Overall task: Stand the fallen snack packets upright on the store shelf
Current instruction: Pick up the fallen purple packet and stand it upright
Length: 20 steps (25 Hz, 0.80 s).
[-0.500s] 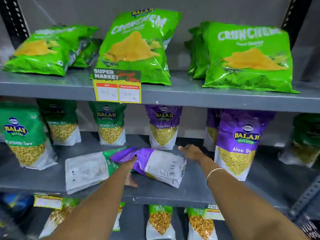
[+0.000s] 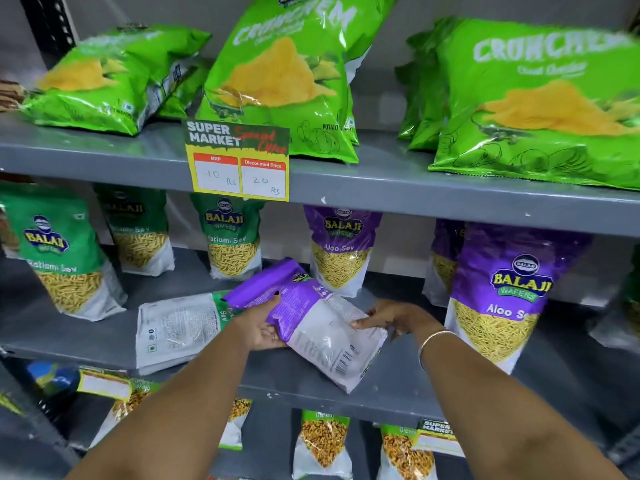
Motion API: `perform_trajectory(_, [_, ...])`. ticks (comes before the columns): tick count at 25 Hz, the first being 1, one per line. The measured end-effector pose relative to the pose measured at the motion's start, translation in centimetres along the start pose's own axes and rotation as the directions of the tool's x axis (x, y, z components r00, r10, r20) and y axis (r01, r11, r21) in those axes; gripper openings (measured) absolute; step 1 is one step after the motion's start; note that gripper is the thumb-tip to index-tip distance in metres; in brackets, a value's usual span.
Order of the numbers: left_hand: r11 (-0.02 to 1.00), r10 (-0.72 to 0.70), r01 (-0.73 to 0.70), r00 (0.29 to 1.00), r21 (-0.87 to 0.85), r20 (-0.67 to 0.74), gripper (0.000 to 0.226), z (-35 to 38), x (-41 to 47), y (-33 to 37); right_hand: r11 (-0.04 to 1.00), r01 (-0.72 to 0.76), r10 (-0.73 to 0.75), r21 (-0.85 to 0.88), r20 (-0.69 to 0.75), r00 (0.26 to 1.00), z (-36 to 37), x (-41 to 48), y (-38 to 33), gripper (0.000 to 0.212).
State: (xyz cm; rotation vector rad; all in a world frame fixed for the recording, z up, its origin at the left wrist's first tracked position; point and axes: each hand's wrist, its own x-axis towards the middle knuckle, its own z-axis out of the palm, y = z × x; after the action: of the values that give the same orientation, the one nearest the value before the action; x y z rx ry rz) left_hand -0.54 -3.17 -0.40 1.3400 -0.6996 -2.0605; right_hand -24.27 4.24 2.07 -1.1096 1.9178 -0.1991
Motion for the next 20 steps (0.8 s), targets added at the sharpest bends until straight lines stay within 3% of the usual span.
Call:
perform_trajectory(2, [0.999, 0.028, -0.029, 0.999, 0.045, 0.023, 0.036, 0.5, -0.8, 1.6, 1.000, -0.003, 0.003, 0.019, -0.006, 1.000, 0.0, -0.9, -0.5, 0.045])
perform_trajectory(5, [0.975, 0.080, -0.100, 0.991, 0.198, 0.104, 0.029, 1.8, -2.2, 4.2, 1.000, 0.024, -0.023, 0.016, -0.037, 0.999, 0.2, -1.7, -0.9, 0.070])
perform_trajectory(7, [0.937, 0.128, -0.174, 0.977, 0.303, 0.168, 0.028, 2.8, -2.7, 5.7, 0.998, 0.058, -0.054, 0.038, -0.085, 0.995, 0.8, -2.0, -1.0, 0.062])
perform_trajectory(10, [0.843, 0.199, -0.292, 0.949, 0.452, 0.243, 0.053, 4.7, -2.4, 7.4, 0.945, 0.215, -0.166, 0.245, -0.208, 0.964, 2.6, -2.1, -0.7, 0.055])
perform_trajectory(13, [0.771, 0.237, -0.367, 0.924, 0.521, 0.301, 0.065, 6.1, -1.6, 7.8, 0.901, 0.303, -0.145, 0.311, -0.442, 0.885, 3.8, 2.0, 0.5, 0.080])
perform_trajectory(16, [0.726, 0.220, -0.396, 0.908, 0.562, 0.357, 0.060, 6.5, -0.7, 7.4, 0.926, 0.222, -0.038, 0.306, -0.508, 0.861, 5.3, 6.7, 2.5, 0.094])
perform_trajectory(18, [0.726, 0.211, -0.397, 0.906, 0.561, 0.368, 0.053, 6.2, -0.2, 7.0, 0.907, 0.267, -0.048, 0.324, -0.551, 0.833, 6.2, 8.1, 3.1, 0.096])
perform_trajectory(20, [0.737, 0.206, -0.400, 0.901, 0.545, 0.383, 0.027, 5.7, 0.1, 6.7, 0.902, 0.317, -0.105, 0.295, -0.561, 0.821, 6.4, 9.9, 4.1, 0.101])
